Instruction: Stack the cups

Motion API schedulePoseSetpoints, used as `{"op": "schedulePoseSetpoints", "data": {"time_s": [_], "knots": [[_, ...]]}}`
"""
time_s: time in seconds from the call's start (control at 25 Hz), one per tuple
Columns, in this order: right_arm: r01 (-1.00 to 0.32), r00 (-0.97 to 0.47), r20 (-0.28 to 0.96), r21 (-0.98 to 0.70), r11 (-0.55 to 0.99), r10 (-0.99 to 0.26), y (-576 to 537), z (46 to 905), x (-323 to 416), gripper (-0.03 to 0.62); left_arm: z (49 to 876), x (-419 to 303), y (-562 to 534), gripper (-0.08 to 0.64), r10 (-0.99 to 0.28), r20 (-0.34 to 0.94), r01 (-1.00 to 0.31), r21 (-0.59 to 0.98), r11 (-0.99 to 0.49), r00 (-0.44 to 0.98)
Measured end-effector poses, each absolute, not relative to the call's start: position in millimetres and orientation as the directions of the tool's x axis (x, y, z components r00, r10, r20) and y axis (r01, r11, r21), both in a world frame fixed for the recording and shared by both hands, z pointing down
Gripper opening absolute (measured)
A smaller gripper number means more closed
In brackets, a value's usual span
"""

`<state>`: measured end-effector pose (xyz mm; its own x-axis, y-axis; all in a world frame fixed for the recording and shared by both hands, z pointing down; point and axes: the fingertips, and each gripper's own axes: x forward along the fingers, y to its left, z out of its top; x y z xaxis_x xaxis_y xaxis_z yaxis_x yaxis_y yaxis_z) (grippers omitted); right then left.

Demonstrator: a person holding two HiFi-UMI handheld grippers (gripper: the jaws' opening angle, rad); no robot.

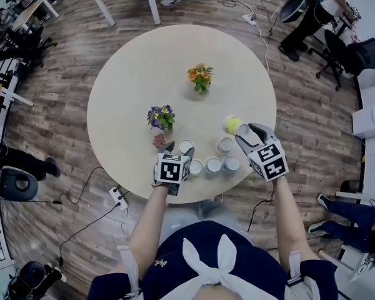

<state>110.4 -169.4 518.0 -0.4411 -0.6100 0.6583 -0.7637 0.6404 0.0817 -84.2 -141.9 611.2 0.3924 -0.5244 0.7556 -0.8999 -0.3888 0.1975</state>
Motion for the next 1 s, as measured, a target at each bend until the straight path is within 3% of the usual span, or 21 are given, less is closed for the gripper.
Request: {"op": "schedulePoseSetpoints", "data": {"time_s": [0.52, 0.64, 1.0], "knots": [[-0.792, -0.424, 0.665, 0.058, 0.608, -0.615, -160.7, 520.6, 118.1, 0.233, 648.0, -66.3, -146.6, 0.298, -0.417, 0.834, -0.880, 0.157, -0.449, 0.362], [-0.793, -0.424, 0.666, 0.055, 0.606, -0.614, -161.4, 520.3, 116.9, 0.233, 645.2, -68.5, -150.6, 0.262, -0.434, 0.833, -0.876, 0.117, -0.468, 0.344], [-0.796, -0.429, 0.655, 0.051, 0.603, -0.622, -155.4, 514.3, 115.2, 0.233, 598.4, -81.5, -162.0, 0.262, -0.524, 0.764, -0.893, 0.146, -0.426, 0.375]]}}
